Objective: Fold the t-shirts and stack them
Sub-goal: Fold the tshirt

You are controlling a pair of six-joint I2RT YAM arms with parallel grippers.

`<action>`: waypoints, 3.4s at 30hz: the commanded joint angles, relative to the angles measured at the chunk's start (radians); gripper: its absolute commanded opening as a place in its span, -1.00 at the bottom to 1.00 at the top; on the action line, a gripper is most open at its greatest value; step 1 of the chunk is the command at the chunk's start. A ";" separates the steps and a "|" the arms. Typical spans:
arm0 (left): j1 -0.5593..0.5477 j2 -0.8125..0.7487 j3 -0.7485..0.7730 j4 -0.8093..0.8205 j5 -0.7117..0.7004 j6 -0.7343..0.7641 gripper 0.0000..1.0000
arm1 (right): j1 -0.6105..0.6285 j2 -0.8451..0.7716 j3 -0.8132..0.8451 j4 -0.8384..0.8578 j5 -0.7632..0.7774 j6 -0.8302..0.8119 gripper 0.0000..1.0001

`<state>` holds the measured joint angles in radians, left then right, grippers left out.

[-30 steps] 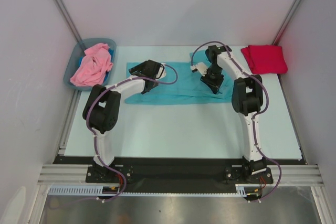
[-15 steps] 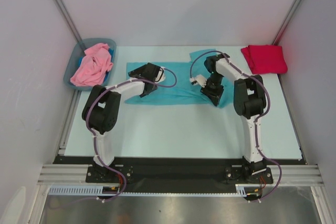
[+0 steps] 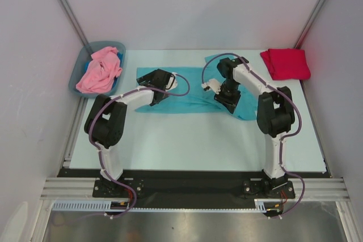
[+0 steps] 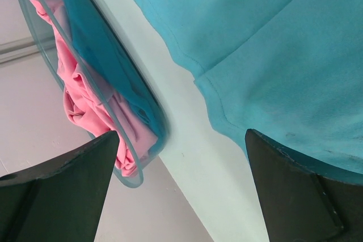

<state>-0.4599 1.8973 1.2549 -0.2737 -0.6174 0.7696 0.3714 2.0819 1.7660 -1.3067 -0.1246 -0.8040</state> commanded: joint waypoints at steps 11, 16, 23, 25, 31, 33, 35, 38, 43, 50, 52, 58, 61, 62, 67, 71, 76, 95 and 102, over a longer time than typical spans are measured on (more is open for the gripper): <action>0.001 -0.047 -0.014 0.048 -0.004 0.023 0.99 | -0.071 0.032 0.029 0.125 0.033 0.023 -0.28; 0.001 -0.037 -0.003 0.053 -0.010 0.028 0.99 | -0.075 0.075 0.055 0.152 0.005 0.035 -0.28; 0.001 -0.026 0.006 0.057 -0.018 0.043 0.99 | -0.072 0.124 0.142 0.147 -0.037 0.048 -0.28; 0.001 -0.023 0.011 0.057 -0.019 0.045 0.99 | -0.074 0.132 0.147 0.147 -0.037 0.043 -0.27; 0.001 -0.009 0.020 0.057 -0.027 0.050 0.99 | -0.072 0.138 0.147 0.132 -0.052 0.035 -0.70; 0.001 -0.009 0.018 0.057 -0.028 0.050 0.99 | -0.072 0.138 0.151 0.121 -0.055 0.026 -0.90; 0.001 -0.006 0.018 0.060 -0.028 0.051 0.99 | -0.071 0.138 0.156 0.112 -0.055 0.026 -1.00; 0.001 0.000 0.024 0.060 -0.028 0.050 0.99 | -0.072 0.135 0.164 0.104 -0.056 0.022 -1.00; 0.001 0.003 0.031 0.061 -0.025 0.051 0.99 | -0.069 0.129 0.197 0.095 -0.055 0.028 -1.00; 0.001 0.005 0.032 0.060 -0.024 0.043 0.99 | -0.057 0.127 0.289 0.084 -0.041 0.035 -1.00; 0.001 0.002 0.032 0.064 -0.022 0.042 0.99 | -0.057 0.144 0.294 0.069 -0.017 0.037 -0.59; 0.001 -0.004 0.025 0.061 -0.027 0.039 0.99 | -0.100 0.171 0.260 0.053 -0.079 0.046 0.04; 0.001 -0.013 0.009 0.068 -0.028 0.048 0.99 | -0.127 0.191 0.285 0.032 -0.124 0.078 -0.68; 0.001 -0.015 0.006 0.073 -0.028 0.051 0.99 | -0.135 0.194 0.286 0.024 -0.136 0.089 -0.68; 0.001 -0.017 0.001 0.076 -0.033 0.062 0.99 | -0.193 0.155 0.245 0.078 -0.192 0.147 1.00; 0.001 -0.024 -0.008 0.080 -0.039 0.076 0.99 | -0.216 0.115 0.257 0.138 -0.153 0.240 0.99; 0.003 -0.073 -0.073 0.137 -0.033 0.140 0.99 | -0.235 0.075 0.338 0.292 0.110 0.471 1.00; 0.041 -0.047 0.032 0.067 -0.053 0.103 0.99 | -0.356 -0.022 -0.003 0.330 -0.414 0.437 0.89; 0.040 -0.032 0.061 0.065 -0.058 0.109 1.00 | -0.333 -0.019 -0.022 0.388 -0.393 0.459 0.82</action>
<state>-0.4229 1.8793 1.2709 -0.2123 -0.6525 0.8822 0.0257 2.1410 1.7332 -0.9833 -0.5049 -0.3511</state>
